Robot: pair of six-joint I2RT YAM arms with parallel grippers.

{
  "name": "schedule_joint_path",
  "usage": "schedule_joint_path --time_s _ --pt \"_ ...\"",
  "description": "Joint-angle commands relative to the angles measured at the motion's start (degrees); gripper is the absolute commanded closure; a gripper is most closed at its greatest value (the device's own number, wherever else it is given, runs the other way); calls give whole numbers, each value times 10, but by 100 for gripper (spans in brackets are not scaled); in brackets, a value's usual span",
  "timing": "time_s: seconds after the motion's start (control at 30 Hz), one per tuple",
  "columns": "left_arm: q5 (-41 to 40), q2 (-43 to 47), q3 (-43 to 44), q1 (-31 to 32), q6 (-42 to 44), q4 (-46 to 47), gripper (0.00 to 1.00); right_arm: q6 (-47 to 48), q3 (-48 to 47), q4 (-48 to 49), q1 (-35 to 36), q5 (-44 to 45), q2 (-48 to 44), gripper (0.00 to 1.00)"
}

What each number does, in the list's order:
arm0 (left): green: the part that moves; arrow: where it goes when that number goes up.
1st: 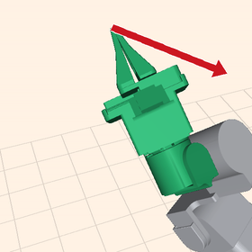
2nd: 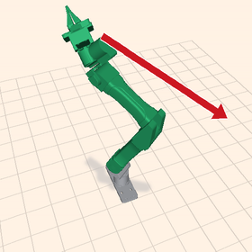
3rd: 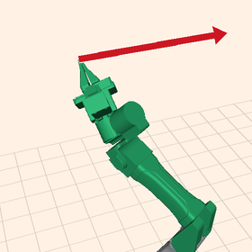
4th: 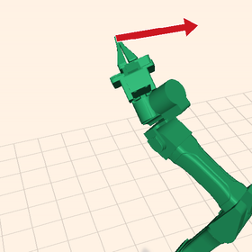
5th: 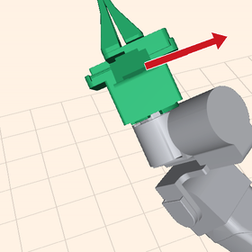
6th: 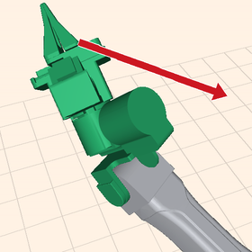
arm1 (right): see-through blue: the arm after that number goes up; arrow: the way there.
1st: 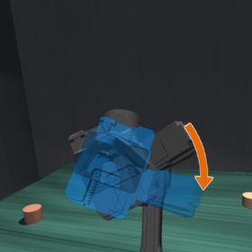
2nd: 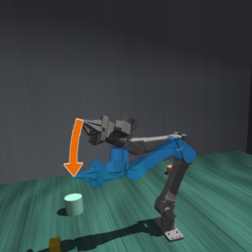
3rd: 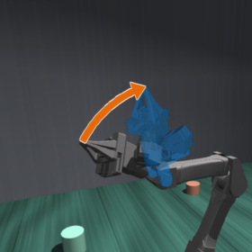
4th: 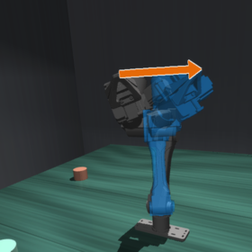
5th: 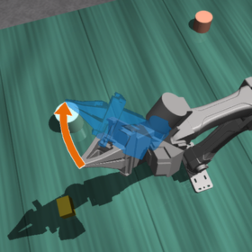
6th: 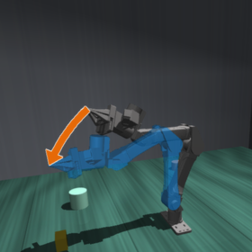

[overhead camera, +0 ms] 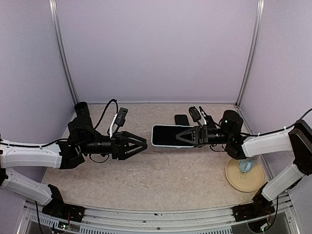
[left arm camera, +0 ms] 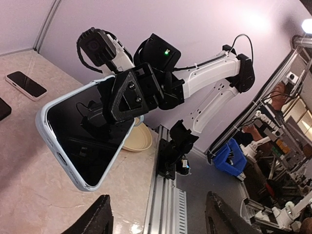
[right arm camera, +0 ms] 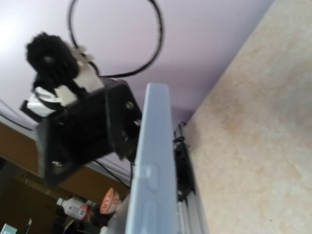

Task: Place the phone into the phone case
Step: Press the phone with the phone case.

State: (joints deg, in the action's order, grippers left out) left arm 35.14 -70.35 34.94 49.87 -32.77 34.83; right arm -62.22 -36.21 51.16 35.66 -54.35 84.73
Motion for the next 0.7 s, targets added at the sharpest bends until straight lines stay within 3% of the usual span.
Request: schedule_joint_path --time_s 0.0,0.1,0.13,0.37,0.57,0.67 --pt "-48 29 9 1 35 -48 28 47 -15 -51 -3 21 -16 100" --pt "-81 46 21 2 63 -91 4 86 -31 -114 -3 37 -28 100" --pt "-92 50 25 3 73 -106 1 99 -35 -133 -3 40 -30 100" --pt "-182 70 52 15 124 -187 1 140 -52 -195 0 46 -36 100" --pt "-291 83 51 57 203 -197 1 173 -67 -231 6 44 -30 100" --pt "-304 87 51 68 232 -200 1 206 -81 -261 14 36 -25 100"
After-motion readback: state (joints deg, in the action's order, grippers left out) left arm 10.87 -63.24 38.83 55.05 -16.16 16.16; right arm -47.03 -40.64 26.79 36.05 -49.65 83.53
